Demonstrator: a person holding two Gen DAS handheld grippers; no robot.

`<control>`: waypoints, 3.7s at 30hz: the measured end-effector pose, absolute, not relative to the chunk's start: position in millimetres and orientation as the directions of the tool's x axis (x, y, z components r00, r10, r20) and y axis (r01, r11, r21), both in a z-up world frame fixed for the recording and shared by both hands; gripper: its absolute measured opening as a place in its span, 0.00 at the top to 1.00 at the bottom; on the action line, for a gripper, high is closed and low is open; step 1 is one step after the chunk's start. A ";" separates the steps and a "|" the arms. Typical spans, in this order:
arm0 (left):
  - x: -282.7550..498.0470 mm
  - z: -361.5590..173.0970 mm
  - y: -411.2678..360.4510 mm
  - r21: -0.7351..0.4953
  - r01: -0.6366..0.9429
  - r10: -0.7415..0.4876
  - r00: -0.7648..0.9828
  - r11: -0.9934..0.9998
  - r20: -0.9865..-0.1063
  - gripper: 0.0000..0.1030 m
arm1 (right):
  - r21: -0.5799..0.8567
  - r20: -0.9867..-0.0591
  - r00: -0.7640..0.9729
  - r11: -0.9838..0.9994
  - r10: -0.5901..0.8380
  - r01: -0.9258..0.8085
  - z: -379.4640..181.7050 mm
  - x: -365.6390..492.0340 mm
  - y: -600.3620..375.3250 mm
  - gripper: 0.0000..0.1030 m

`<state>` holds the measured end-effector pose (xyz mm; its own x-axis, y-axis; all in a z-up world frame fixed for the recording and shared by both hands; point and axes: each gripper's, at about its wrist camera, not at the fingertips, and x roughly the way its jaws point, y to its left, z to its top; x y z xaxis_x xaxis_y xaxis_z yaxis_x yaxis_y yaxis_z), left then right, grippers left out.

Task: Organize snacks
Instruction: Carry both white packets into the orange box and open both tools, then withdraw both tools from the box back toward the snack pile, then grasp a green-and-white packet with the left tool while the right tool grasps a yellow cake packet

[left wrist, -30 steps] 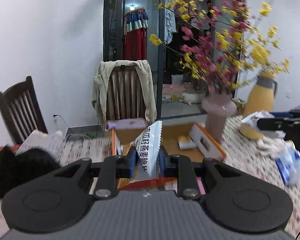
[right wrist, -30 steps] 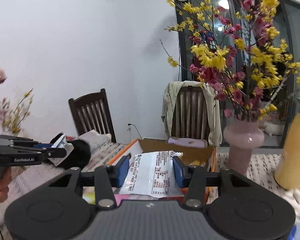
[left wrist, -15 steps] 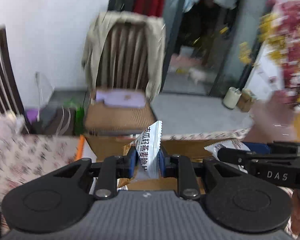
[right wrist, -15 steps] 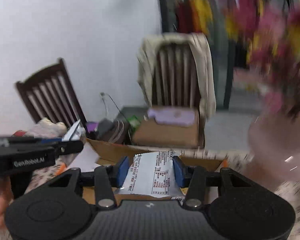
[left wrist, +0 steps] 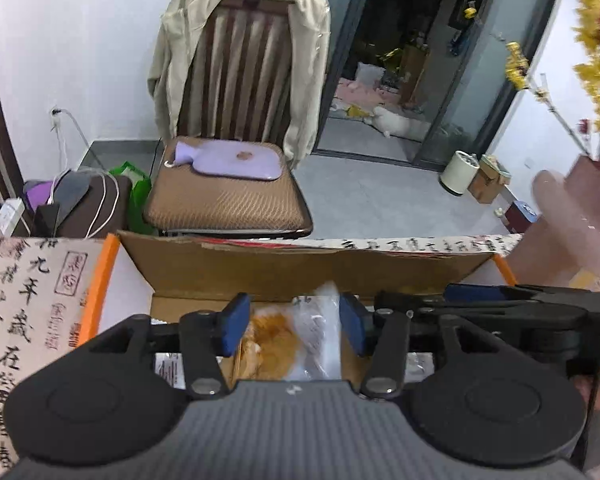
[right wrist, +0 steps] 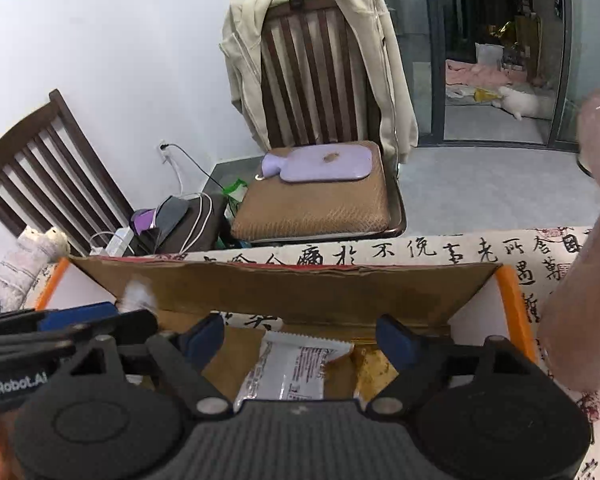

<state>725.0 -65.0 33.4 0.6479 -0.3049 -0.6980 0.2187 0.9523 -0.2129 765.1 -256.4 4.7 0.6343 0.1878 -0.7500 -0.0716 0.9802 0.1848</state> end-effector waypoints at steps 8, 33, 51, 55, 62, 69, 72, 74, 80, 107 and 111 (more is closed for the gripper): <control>660.0 87.2 -41.1 -0.166 0.222 -0.276 0.706 0.961 -0.653 0.39 | 0.076 -0.741 0.663 0.994 0.109 -0.079 47.2 705.3 -262.5 0.18; 208.4 90.8 28.0 -0.020 0.086 -0.087 0.910 0.996 -0.406 0.00 | 0.089 -0.464 0.857 0.974 0.225 -0.208 102.6 265.1 -252.2 0.01; 88.4 11.0 22.0 0.004 0.100 -0.086 0.878 0.995 -0.471 0.00 | 0.104 -0.465 0.853 0.971 0.238 -0.214 1.9 88.0 -213.5 0.00; 83.0 11.2 18.4 0.015 0.102 -0.084 0.882 0.995 -0.464 0.00 | 0.095 -0.447 0.869 0.977 0.214 -0.192 4.4 81.6 -216.7 0.00; 91.2 8.9 18.8 0.011 0.097 -0.079 0.872 0.995 -0.484 0.00 | 0.107 -0.456 0.865 0.978 0.211 -0.182 3.1 88.8 -220.0 0.00; 111.8 7.4 24.3 -0.004 0.082 -0.073 0.864 0.997 -0.498 0.00 | 0.067 -0.466 0.868 0.985 0.174 -0.162 4.4 107.6 -222.6 0.00; 126.4 4.7 23.8 -0.004 0.088 -0.077 0.854 0.996 -0.515 0.00 | 0.084 -0.471 0.866 0.986 0.169 -0.147 5.0 119.8 -228.8 0.00; 137.8 3.5 22.8 -0.005 0.093 -0.082 0.846 0.996 -0.526 0.00 | 0.106 -0.482 0.860 0.986 0.165 -0.130 4.5 129.9 -234.0 0.00; 175.2 5.5 19.4 -0.010 0.119 -0.106 0.832 0.993 -0.545 0.00 | 0.106 -0.507 0.849 0.988 0.151 -0.113 6.6 162.3 -243.2 0.06; 436.5 -2.0 55.5 -0.054 0.325 -0.279 0.705 0.944 -0.651 0.28 | 0.190 -0.642 0.728 0.970 0.241 -0.153 -9.2 360.9 -240.3 0.49; 452.6 -16.7 58.4 -0.097 0.309 -0.288 0.664 0.946 -0.690 0.36 | 0.199 -0.653 0.713 0.966 0.255 -0.162 -16.0 370.1 -242.4 0.57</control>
<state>452.6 58.4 -16.7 0.6644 -0.2876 -0.6899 0.3088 0.9462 -0.0971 370.1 -242.4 -16.0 0.7129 0.2545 -0.6535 -0.1622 0.9664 0.1994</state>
